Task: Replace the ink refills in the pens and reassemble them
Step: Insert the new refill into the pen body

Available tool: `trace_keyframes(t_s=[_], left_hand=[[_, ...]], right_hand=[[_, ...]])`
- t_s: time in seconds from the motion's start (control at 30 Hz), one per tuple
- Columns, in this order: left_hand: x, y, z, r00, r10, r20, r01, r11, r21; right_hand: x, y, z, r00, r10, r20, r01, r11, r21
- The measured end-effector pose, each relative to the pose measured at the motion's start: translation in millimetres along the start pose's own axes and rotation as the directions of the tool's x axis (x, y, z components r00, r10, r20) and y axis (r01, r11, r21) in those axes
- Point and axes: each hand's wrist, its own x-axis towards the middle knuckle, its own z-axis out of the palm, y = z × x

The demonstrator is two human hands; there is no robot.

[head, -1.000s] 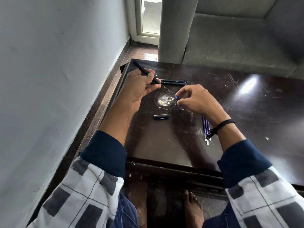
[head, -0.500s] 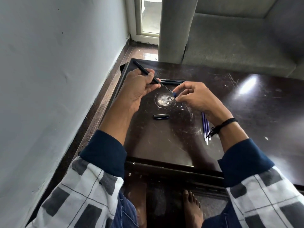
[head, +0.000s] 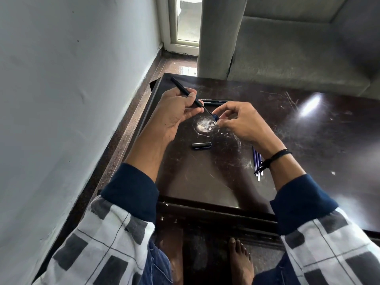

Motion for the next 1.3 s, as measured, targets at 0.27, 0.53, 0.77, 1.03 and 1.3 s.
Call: trace_keyframes(t_s=[0.27, 0.53, 0.77, 1.03, 1.3], left_hand=[[-1, -5, 7, 0.997, 0.034, 0.071, -0.044, 0.989, 0.138], [-1, -7, 10, 0.993, 0.087, 0.078, -0.100, 0.977, 0.186], [-2, -12, 14, 0.976, 0.196, 0.094, -0.215, 0.932, 0.291], [-3, -16, 18, 0.972, 0.232, 0.047, -0.235, 0.924, 0.300], [-1, -16, 19, 0.967, 0.256, -0.009, -0.242, 0.925, 0.292]], right_hand=[[-1, -2, 2, 1.000, 0.019, -0.024, -0.015, 0.989, 0.146], [-1, -1, 2, 0.998, 0.022, -0.058, -0.006, 0.964, 0.266], [-1, -4, 6, 0.998, -0.026, -0.055, 0.041, 0.958, 0.282], [0, -4, 7, 0.996, -0.057, -0.073, 0.073, 0.970, 0.232], [0, -6, 9, 0.996, -0.039, -0.081, 0.059, 0.961, 0.270]])
